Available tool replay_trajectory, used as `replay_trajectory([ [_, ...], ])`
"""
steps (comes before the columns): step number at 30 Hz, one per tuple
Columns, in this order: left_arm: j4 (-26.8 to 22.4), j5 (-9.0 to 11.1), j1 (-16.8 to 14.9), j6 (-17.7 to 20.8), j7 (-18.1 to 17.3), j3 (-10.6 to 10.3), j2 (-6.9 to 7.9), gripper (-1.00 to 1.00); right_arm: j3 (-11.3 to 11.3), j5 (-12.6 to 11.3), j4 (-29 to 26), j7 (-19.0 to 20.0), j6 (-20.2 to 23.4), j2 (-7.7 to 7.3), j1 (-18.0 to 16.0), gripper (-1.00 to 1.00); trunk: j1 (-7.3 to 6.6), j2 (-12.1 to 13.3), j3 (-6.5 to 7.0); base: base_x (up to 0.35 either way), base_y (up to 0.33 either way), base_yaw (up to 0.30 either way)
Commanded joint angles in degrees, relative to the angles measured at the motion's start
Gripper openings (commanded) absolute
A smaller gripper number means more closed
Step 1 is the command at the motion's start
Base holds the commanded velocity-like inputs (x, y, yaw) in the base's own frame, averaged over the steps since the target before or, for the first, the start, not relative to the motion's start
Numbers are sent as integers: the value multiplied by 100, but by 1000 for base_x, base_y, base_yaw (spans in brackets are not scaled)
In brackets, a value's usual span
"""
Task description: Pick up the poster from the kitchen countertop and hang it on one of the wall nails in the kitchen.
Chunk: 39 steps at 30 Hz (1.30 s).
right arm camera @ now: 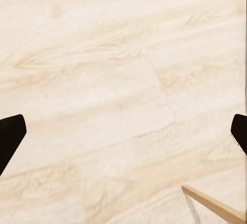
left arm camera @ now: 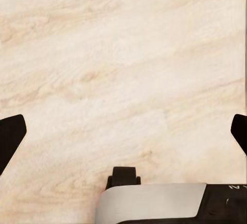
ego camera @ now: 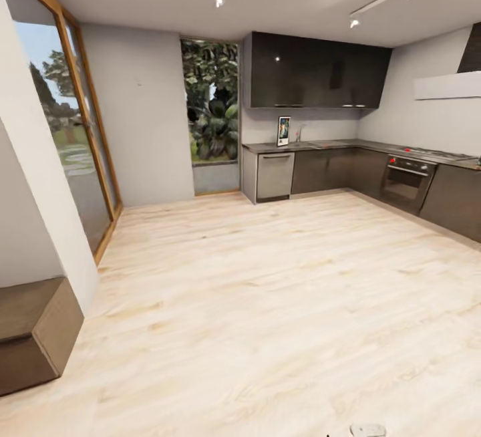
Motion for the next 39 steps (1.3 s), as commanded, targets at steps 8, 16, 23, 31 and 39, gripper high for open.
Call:
replay_trajectory([
  [8,-9,-3,5,0,0,6,-1,100,3,6,5,0,-18,-1,-4,100,4,-2,-5,336,0,-247],
  [16,-9,-3,2,-2,0,7,-1,100,8,6,5,0,-19,-1,-4,100,4,-2,-5,336,29,-104],
  [23,-9,-3,6,-1,0,8,-1,100,6,6,5,0,-18,-1,-4,100,4,-2,-5,336,70,-6],
  [31,-9,-3,2,-1,0,7,-1,100,7,6,5,0,-18,-1,-4,100,4,-2,-5,336,73,-1],
  [39,-9,-3,3,-2,0,9,-1,100,7,7,5,0,-18,-1,-4,100,4,-2,-5,336,31,0],
])
